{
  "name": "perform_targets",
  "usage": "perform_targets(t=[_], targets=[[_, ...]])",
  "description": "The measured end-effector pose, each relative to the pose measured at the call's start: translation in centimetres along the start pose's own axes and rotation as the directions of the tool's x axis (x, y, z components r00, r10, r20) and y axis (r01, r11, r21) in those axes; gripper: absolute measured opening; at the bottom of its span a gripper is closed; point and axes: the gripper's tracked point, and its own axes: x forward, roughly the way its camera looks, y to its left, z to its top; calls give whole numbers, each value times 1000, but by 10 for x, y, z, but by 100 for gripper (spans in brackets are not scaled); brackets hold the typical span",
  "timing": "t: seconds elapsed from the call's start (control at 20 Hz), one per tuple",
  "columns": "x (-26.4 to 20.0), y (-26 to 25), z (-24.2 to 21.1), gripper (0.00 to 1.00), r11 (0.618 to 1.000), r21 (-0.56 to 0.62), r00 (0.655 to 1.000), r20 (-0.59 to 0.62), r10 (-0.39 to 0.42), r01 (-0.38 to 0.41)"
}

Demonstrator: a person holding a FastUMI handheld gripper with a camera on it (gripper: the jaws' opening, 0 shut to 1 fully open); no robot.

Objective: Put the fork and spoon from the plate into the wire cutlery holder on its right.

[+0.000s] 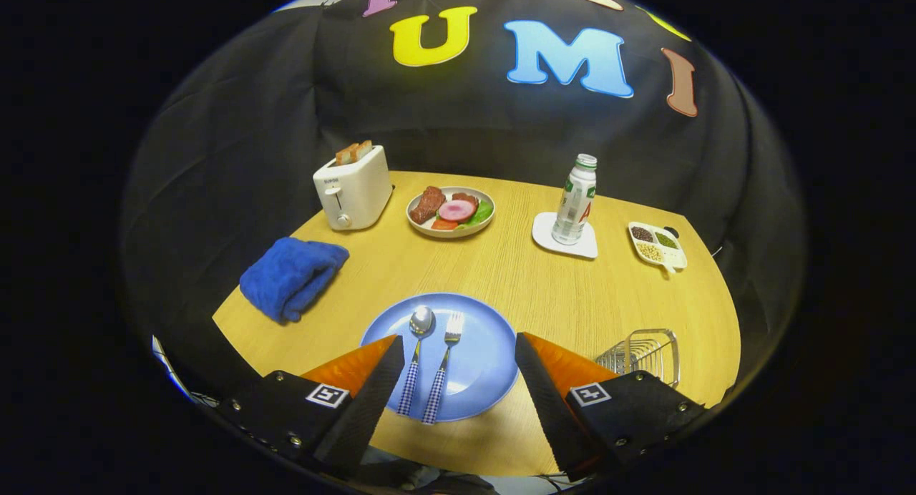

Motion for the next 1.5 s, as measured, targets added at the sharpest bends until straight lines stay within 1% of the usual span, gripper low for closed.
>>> perform_targets(t=[0.25, 0.55, 0.75, 0.85, 0.95, 1.1, 1.25, 1.3, 1.35, 1.4, 1.45, 1.5], targets=[[26, 1, -33, 97, 1000, -12, 993, -117, -7, 6], [50, 3, -63, 96, 999, -22, 969, -244, -28, 23], [60, 4, -74, 96, 998, -50, 953, -299, -43, 29], [63, 5, -79, 89, 999, -37, 945, -326, -35, 24], [65, 2, -82, 89, 999, -9, 937, -348, -34, 33], [68, 4, -85, 89, 999, -17, 927, -373, -42, 38], [63, 9, -94, 89, 996, -77, 895, -441, -71, 41], [61, 9, -101, 89, 994, -100, 873, -481, -86, 43], [61, 13, -107, 80, 995, -98, 855, -513, -74, 27], [61, 18, -108, 75, 997, -81, 846, -531, -52, 11], [63, 20, -108, 72, 998, -66, 839, -542, -48, 14], [64, 19, -108, 66, 998, -53, 828, -559, -42, 15]])
